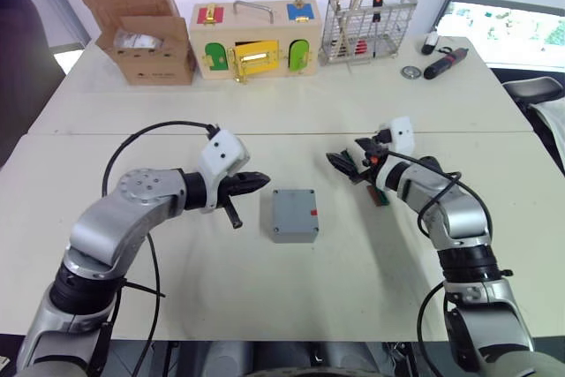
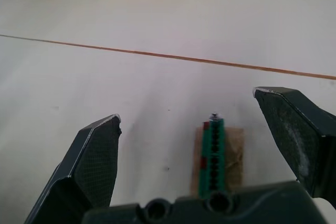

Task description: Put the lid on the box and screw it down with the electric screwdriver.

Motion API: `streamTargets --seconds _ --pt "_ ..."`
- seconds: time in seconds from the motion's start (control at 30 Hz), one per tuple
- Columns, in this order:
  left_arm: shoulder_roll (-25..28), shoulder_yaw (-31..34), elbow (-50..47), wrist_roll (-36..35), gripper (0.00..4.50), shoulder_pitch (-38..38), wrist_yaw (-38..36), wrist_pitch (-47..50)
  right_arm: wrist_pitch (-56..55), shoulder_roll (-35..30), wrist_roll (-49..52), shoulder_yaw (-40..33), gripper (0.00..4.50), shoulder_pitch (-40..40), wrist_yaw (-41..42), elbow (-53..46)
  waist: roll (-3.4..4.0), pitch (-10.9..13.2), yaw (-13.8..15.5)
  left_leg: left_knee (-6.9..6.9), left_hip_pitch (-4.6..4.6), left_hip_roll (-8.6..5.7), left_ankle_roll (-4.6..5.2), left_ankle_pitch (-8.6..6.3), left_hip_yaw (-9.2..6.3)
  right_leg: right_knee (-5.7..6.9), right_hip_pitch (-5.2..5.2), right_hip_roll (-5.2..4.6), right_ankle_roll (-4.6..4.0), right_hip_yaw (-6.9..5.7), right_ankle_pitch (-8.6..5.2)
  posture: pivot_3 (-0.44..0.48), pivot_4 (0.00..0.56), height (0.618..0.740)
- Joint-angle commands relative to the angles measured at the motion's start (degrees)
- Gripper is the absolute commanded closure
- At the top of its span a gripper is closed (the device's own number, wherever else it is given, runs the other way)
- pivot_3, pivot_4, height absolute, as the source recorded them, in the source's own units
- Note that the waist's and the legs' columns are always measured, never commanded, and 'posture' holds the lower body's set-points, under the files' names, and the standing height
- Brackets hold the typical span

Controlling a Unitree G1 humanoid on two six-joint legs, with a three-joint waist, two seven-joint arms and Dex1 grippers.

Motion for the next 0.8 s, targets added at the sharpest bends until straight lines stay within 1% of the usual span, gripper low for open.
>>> streamTargets --seconds 0.03,0.13,0.17,0.3,0.57,0.63,0.67,0.7,0.73,0.77,0.8 --pt "0.66 0.42 -1.3 0.22 4.5 -0.2 0.02 -2.01 -3.18 0.72 -1.55 -0.34 0.03 -2.21 -0.35 1.55 0.0 0.0 -0.07 0.0 0.0 0.0 0.0 0.0 0.01 0.0 -0.01 0.0 0.0 0.0 0.0 0.0 0.15 0.74" --pt "0.7 -0.14 -0.87 0.3 4.5 -0.05 -0.28 -2.72 -4.35 1.36 -2.28 -0.36 0.76 -2.46 -0.54 2.62 0.0 0.0 -0.08 -0.01 0.0 0.0 -0.03 0.02 0.02 0.0 -0.01 -0.01 0.0 0.0 0.0 0.0 0.15 0.74" --pt "0.72 -0.23 -0.82 0.27 4.5 0.0 -0.39 -2.85 -4.58 1.49 -2.48 -0.3 1.14 -2.4 -0.53 2.77 0.0 0.0 -0.08 -0.01 0.0 0.0 -0.03 0.02 0.01 0.0 -0.01 -0.01 0.0 0.01 0.0 0.0 0.15 0.74" --pt "0.83 -0.4 -0.26 0.32 4.5 -0.17 -0.73 -3.31 -4.91 1.8 -3.07 -0.32 2.36 -1.88 -0.3 2.73 0.0 0.0 -0.05 -0.01 0.0 0.0 -0.04 0.02 0.01 0.0 -0.01 -0.01 0.0 0.0 0.0 0.0 0.15 0.74" --pt "0.85 -0.93 1.02 0.65 4.5 -0.4 -1.08 -4.49 -4.7 2.46 -3.32 -1.06 2.36 -1.19 -0.9 2.36 0.0 0.0 -0.1 -0.01 0.0 0.0 -0.04 0.02 0.02 0.0 -0.01 -0.01 0.0 0.01 0.0 0.0 0.15 0.74" --pt "0.72 -1.24 1.17 0.77 4.5 -0.31 -0.96 -4.81 -4.76 2.65 -3.39 -1.18 2.89 -1.05 -1.01 2.33 0.0 0.0 -0.08 -0.01 0.0 0.0 -0.04 0.02 0.02 0.0 -0.01 -0.01 0.0 0.01 0.0 0.0 0.15 0.74" --pt "0.66 -1.41 1.23 0.84 4.5 -0.28 -0.89 -4.98 -4.82 2.71 -3.45 -1.24 3.32 -1.01 -1.03 2.33 0.0 0.0 -0.1 -0.01 0.0 0.0 -0.04 0.02 0.02 0.0 -0.01 -0.01 0.0 0.01 0.0 0.0 0.15 0.74" --pt "0.62 -1.57 1.25 0.88 4.5 -0.23 -0.83 -5.09 -4.85 2.76 -3.51 -1.3 3.65 -0.98 -1.09 2.32 0.0 0.0 -0.13 -0.01 0.0 0.0 -0.04 0.02 0.02 0.0 -0.02 -0.01 0.0 0.01 0.0 0.0 0.15 0.74" --pt "0.59 -1.66 1.21 0.88 4.5 -0.17 -0.78 -5.15 -4.87 2.77 -3.58 -1.29 4.17 -0.91 -1.07 2.23 0.0 0.0 -0.15 -0.01 0.0 0.0 -0.04 0.02 0.02 0.0 -0.02 -0.01 0.0 0.01 0.0 0.0 0.15 0.74" --pt "0.59 -1.72 1.1 0.82 4.5 -0.08 -0.77 -5.16 -4.87 2.77 -3.65 -1.27 4.43 -0.83 -1.12 2.1 0.0 0.0 -0.14 -0.02 0.0 0.0 -0.04 0.02 0.02 0.0 -0.02 -0.01 0.0 0.01 0.0 0.0 0.15 0.74" --pt "0.58 -1.74 1.03 0.78 4.5 -0.03 -0.76 -5.16 -4.87 2.77 -3.69 -1.27 4.43 -0.78 -1.14 2.02 0.0 0.0 -0.14 -0.02 0.0 0.0 -0.04 0.02 0.02 0.0 -0.02 -0.01 0.0 0.01 0.0 0.0 0.15 0.74"
